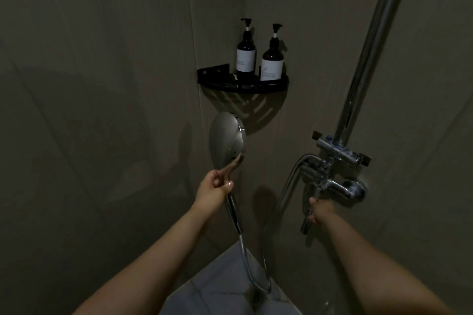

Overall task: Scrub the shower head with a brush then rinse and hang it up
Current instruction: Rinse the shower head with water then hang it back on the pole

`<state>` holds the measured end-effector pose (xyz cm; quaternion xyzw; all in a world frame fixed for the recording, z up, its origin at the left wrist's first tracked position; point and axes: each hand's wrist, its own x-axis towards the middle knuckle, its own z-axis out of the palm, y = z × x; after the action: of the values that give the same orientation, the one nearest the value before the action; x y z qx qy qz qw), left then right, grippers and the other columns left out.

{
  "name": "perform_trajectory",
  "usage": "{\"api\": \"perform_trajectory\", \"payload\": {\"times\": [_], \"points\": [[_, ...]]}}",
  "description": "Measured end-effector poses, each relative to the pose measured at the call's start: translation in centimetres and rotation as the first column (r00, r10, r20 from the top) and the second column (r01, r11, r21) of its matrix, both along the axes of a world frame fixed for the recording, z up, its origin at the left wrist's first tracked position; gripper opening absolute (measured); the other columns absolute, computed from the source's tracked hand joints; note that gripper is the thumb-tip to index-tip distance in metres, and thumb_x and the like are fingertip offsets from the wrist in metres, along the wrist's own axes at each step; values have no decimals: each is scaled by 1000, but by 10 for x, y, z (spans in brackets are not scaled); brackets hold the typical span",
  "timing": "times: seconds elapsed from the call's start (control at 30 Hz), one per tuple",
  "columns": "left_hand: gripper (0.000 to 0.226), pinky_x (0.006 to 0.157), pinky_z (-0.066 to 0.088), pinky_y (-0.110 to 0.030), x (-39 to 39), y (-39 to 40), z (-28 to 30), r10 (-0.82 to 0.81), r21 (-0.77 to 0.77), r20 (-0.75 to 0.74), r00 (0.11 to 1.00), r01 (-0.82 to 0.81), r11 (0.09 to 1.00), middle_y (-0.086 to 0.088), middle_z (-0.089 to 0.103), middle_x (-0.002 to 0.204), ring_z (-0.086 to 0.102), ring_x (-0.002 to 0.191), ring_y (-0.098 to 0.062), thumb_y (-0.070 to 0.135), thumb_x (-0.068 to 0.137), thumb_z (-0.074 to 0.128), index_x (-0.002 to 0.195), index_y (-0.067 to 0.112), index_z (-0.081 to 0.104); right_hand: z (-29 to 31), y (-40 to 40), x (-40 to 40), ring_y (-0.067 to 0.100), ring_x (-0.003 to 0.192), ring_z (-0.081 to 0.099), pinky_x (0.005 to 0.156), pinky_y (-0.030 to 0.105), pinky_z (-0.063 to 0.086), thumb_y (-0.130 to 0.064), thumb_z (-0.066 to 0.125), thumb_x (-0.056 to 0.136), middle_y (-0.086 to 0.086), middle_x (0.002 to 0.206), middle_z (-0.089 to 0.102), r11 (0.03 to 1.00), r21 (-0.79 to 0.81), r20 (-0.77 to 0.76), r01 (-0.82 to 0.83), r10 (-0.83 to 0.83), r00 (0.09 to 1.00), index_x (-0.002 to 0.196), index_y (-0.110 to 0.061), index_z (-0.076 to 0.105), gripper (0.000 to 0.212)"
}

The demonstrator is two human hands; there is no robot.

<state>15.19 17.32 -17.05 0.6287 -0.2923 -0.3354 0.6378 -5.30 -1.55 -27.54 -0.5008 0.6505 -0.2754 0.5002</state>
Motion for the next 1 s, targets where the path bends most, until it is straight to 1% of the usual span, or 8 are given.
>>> {"api": "perform_trajectory", "payload": {"times": [0.1, 0.17, 0.3, 0.43, 0.6, 0.73, 0.83, 1.0], "points": [[22, 79, 42, -28, 2, 0, -1, 3, 4, 3, 1000, -3, 1000, -1, 56, 80, 53, 80, -13, -5, 86, 54, 82, 16, 52, 1, 1, 1, 25, 53, 45, 40, 28, 38, -13, 45, 97, 22, 94, 53, 1000, -2, -12, -9, 9, 1000, 118, 10, 53, 33], [20, 81, 43, -29, 3, 2, -3, -6, 15, -2, 1000, 6, 1000, -2, 58, 82, 54, 81, -13, -3, 87, 55, 85, 17, 53, 3, 2, 2, 24, 53, 44, 37, 25, 39, -12, 44, 97, 25, 93, 56, 1000, -3, 2, -1, 1, 1000, 119, 12, 52, 34], [20, 84, 44, -29, 6, 5, -4, -12, 17, 1, 1000, 12, 1000, -1, 60, 83, 56, 83, -14, -1, 87, 55, 85, 19, 54, 9, 8, 2, 23, 53, 42, 35, 26, 40, -11, 42, 98, 10, 65, 44, 1000, 17, 54, 12, -13, 998, 120, 13, 50, 34], [23, 75, 45, -19, 5, 7, -1, 0, -12, -21, 1000, 0, 1000, 2, 57, 77, 55, 79, -12, -5, 88, 53, 83, 17, 53, 10, 10, 2, 23, 53, 41, 21, 14, 29, -11, 40, 98, 9, 64, 42, 1000, 17, 67, 18, -19, 998, 120, 14, 49, 34], [25, 78, 44, -21, 6, 13, 0, -6, -28, -40, 999, 5, 1000, 3, 59, 83, 55, 91, -15, -7, 88, 51, 85, 17, 54, 12, 13, 3, 21, 52, 41, 29, 21, 37, -11, 40, 99, 8, 63, 43, 1000, 12, 73, 17, -18, 997, 119, 12, 50, 32], [22, 79, 43, -25, 9, 16, 0, 18, -1, -36, 999, -18, 1000, -1, 56, 79, 53, 87, -17, -7, 88, 51, 84, 15, 53, 11, 12, 1, 24, 52, 40, 23, 16, 32, -11, 40, 98, 19, 76, 50, 1000, 12, 58, 21, -21, 998, 99, 11, 55, 27], [25, 88, 42, -32, 12, 17, -1, 36, 8, -39, 999, -36, 999, -3, 56, 80, 53, 89, -20, -7, 87, 52, 83, 18, 54, 12, 13, 1, 24, 50, 39, 34, 22, 36, -9, 40, 98, 20, 75, 50, 999, -2, 65, 32, -32, 997, 114, 17, 52, 32], [26, 88, 42, -34, 16, 17, -4, 43, 0, -37, 998, -43, 999, -4, 57, 81, 53, 91, -22, -9, 86, 52, 82, 17, 54, 14, 15, 0, 25, 51, 39, 21, 14, 29, -9, 41, 98, 22, 89, 48, 1000, -7, 52, 27, -27, 998, 119, 16, 49, 34]]}}
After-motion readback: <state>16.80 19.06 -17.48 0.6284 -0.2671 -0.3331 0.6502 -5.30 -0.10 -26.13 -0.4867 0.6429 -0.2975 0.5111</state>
